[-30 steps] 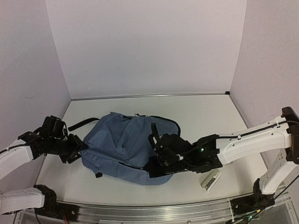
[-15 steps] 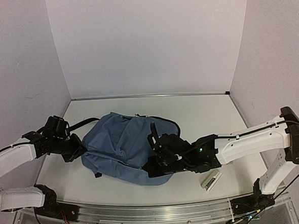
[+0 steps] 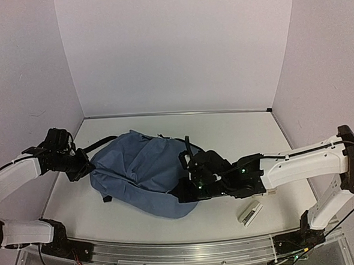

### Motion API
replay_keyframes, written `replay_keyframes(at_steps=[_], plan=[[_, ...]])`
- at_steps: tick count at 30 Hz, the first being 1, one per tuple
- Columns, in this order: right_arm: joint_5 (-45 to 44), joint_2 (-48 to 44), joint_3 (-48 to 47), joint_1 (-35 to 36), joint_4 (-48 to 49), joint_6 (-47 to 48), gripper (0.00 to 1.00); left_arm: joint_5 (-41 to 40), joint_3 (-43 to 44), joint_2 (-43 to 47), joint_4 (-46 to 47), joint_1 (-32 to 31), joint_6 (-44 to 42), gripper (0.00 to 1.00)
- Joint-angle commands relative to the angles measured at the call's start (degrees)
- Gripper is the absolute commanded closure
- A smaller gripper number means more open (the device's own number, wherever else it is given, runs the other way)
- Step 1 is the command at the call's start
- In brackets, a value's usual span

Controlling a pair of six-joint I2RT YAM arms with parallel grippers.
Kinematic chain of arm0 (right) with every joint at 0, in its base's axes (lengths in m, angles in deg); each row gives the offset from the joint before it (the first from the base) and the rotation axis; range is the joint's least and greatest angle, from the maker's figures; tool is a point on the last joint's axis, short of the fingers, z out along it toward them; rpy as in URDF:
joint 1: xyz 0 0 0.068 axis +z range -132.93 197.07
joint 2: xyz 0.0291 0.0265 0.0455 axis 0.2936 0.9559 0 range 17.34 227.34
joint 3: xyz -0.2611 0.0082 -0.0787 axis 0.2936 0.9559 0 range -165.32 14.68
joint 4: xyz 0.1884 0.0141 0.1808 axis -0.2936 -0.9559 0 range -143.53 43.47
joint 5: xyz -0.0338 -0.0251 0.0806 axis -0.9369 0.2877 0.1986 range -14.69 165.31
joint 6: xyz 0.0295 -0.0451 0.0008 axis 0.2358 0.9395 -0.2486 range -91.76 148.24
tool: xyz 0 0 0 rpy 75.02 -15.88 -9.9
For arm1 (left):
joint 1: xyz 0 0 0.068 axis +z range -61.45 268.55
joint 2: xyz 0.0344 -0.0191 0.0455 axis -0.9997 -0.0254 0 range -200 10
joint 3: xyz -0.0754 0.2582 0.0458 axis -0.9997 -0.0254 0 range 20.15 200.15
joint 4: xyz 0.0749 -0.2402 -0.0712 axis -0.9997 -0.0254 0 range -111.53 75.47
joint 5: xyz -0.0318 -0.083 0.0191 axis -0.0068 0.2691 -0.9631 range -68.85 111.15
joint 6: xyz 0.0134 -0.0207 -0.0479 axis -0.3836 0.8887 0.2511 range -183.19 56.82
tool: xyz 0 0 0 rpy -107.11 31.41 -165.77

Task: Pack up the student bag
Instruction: Zip the student bag at the center of the board.

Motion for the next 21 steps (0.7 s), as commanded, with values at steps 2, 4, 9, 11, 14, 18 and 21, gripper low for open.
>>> replay_keyframes(at_steps=[2,4,9,11,14,18,21], plan=[[-0.96,-2.44,-0.04,-0.50,-1.16,0.84,1.00,1.51,7.49,-5.64,5.34,6.27,-7.49,1.00],[-1.38,-2.27,-0.25,-0.58,-1.61,1.05,1.00,2.33,9.55,-8.43,6.88,7.05,-9.78,1.00],[-2.15,-2.18,-0.27,-1.21,-2.46,0.69,1.00,0.48,15.49,-15.02,9.82,7.46,-14.92,1.00],[-2.21,-2.21,-0.25,-1.48,-2.65,0.56,1.00,0.55,17.91,-17.68,11.22,7.44,-16.33,1.00],[-2.30,-2.11,-0.11,-2.10,-2.87,0.48,1.00,1.64,21.91,-22.22,13.06,7.44,-18.33,1.00],[-2.59,-2.04,0.15,-3.11,-3.02,0.42,1.00,2.99,26.28,-28.10,15.32,7.48,-20.32,1.00],[-3.03,-2.14,-0.25,-3.81,-3.02,0.45,1.00,3.27,27.89,-30.42,16.92,7.45,-20.32,1.00]])
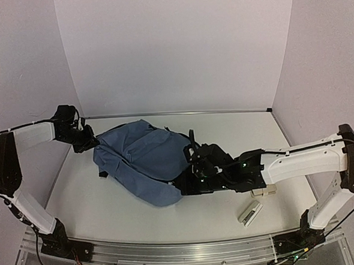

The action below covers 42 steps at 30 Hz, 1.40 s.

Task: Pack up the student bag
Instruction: Zip the student bag at the center of the board.

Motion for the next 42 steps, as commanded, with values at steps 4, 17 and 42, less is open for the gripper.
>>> replay_keyframes(at_steps=[4,17,42], plan=[[-2.35,-1.54,-1.62,-0.82,-3.09,0.50,1.00,-2.86,4.12,0.82,12.27,1.16,-0.84,0.84],[2.79,5.16,-7.07,-0.37,0.82,5.80,1.00,-4.27,-12.07,21.23,0.69,-6.19,11.28,0.24],[4.22,4.41,-3.20,-0.08,4.91,4.00,1.00,-7.19,-17.97,18.44,8.48,-26.94,27.50,0.53]])
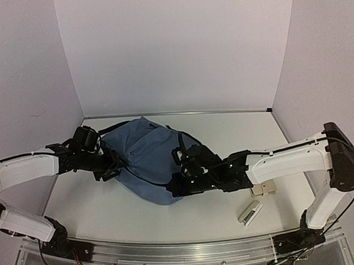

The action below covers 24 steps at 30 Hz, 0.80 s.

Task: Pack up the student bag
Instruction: Zip the student bag at the center of the board.

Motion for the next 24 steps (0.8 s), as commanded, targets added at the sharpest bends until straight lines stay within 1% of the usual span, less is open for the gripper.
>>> replay_keyframes(at_steps=[1,4,6,15,19,22,24], plan=[[-0.60,-2.54,0.78,0.35,1.56,-0.54,1.00,-1.42,2.07,-0.77,3.48,-0.62,0.53,0.58],[-0.79,-2.85,1.15,0.31,1.62,-0.59,1.00,-2.15,1.65,-0.80,3.46,-0.71,0.73,0.69],[-0.94,-3.12,1.47,0.30,1.51,-0.66,1.00,-2.47,0.92,-0.75,3.79,-0.72,1.23,0.74],[-1.08,-4.56,2.92,0.31,1.48,-1.09,1.00,-2.45,-0.69,-1.66,7.45,-0.71,2.41,0.80],[-1.26,-5.17,3.49,0.30,1.46,-1.56,1.00,-2.41,-0.68,-2.85,7.42,-0.72,2.11,0.89],[-1.26,-5.76,3.87,0.32,1.48,-1.76,1.00,-2.67,-1.14,-2.92,7.34,-0.72,2.10,0.98],[-1.49,-5.96,4.09,0.33,1.43,-1.86,1.00,-3.03,-1.35,-2.56,7.05,-0.72,2.01,1.00]])
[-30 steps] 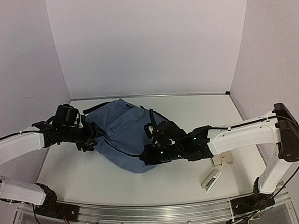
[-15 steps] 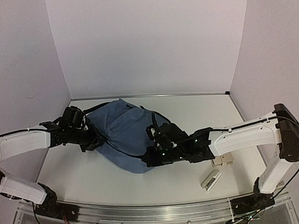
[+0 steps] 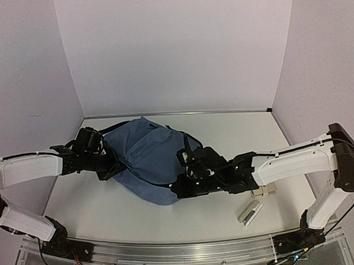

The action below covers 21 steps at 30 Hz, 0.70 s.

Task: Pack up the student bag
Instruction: Zip the student bag at the center of the board.

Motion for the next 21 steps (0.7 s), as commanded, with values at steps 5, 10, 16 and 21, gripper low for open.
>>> replay_keyframes(at_steps=[5,10,16,21], plan=[[-5.70,-4.56,1.16,0.32,-1.36,-1.05,1.00,-5.81,-1.07,2.53,-1.47,0.04,-0.69,1.00],[-10.93,-6.21,1.16,-0.54,-6.63,-0.33,1.00,-7.33,-3.03,5.33,-3.86,1.56,-1.26,1.00],[-11.55,-8.95,2.54,-4.23,-8.47,1.64,1.00,-6.25,-3.86,9.36,-4.84,3.11,-1.99,0.99],[-8.44,-8.59,1.61,-4.71,-8.05,3.70,1.00,-1.94,-0.34,9.62,-6.53,2.79,-4.45,0.69]])
